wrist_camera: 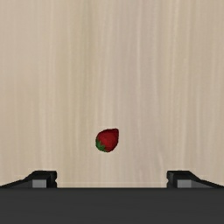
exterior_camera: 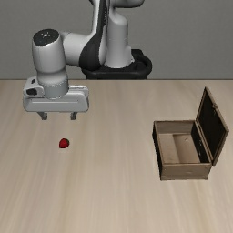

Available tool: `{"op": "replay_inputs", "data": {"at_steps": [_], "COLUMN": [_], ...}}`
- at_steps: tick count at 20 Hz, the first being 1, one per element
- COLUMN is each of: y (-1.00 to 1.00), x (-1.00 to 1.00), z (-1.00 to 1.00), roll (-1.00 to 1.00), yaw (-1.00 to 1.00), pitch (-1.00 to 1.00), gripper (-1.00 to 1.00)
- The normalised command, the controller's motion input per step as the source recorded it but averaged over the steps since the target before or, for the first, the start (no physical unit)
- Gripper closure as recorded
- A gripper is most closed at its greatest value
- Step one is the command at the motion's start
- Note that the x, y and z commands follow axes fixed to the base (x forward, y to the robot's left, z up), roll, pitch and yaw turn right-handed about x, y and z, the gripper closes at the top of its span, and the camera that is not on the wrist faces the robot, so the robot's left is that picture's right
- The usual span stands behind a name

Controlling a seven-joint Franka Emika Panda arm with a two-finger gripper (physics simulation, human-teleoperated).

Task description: Pick up the strawberry and place it in the box

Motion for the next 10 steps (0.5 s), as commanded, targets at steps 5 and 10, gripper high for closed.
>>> {"op": "replay_inputs", "data": {"at_steps": [5, 10], "y": [0.0, 0.0], "x": [0.0, 0.0], "z": [-1.0, -1.0], "roll": [0.0, 0.0], "yaw": [0.0, 0.0], "pitch": [0.0, 0.0], "gripper": [-1.0, -1.0]}}
